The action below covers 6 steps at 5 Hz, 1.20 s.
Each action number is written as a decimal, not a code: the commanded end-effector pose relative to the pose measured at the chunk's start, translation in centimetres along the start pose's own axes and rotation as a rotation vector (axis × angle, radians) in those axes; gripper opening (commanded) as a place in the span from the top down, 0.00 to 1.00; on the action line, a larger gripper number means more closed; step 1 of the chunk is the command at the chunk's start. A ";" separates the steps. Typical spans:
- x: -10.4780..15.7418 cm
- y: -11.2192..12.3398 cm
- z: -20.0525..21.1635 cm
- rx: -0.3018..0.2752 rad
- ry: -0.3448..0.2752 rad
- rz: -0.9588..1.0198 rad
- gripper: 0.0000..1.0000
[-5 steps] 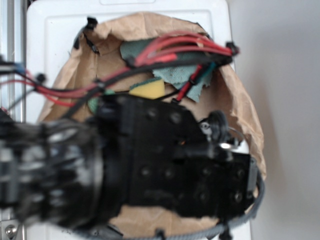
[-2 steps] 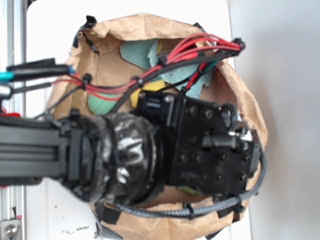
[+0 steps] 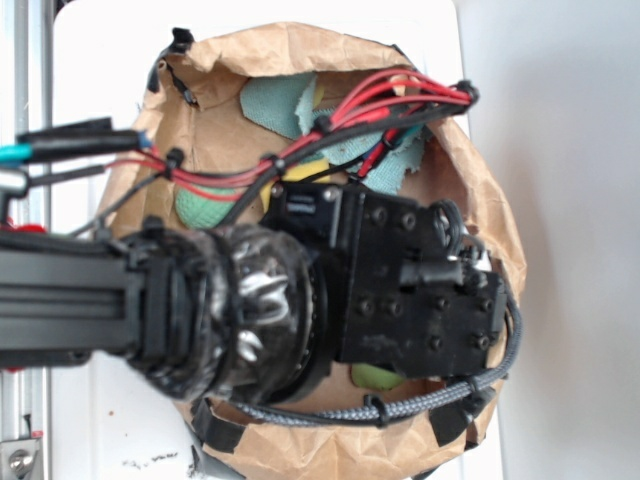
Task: Grab the green animal.
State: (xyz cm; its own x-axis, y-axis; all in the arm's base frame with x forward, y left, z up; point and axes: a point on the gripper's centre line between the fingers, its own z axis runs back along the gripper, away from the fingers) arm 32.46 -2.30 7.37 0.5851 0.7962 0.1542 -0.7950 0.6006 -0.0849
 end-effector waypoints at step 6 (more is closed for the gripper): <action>3.5 -4.4 -0.6 0.003 0.002 -0.111 1.00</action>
State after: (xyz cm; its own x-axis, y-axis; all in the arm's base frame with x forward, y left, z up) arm 36.71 -3.51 4.73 0.6882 0.7179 0.1047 -0.7224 0.6914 0.0072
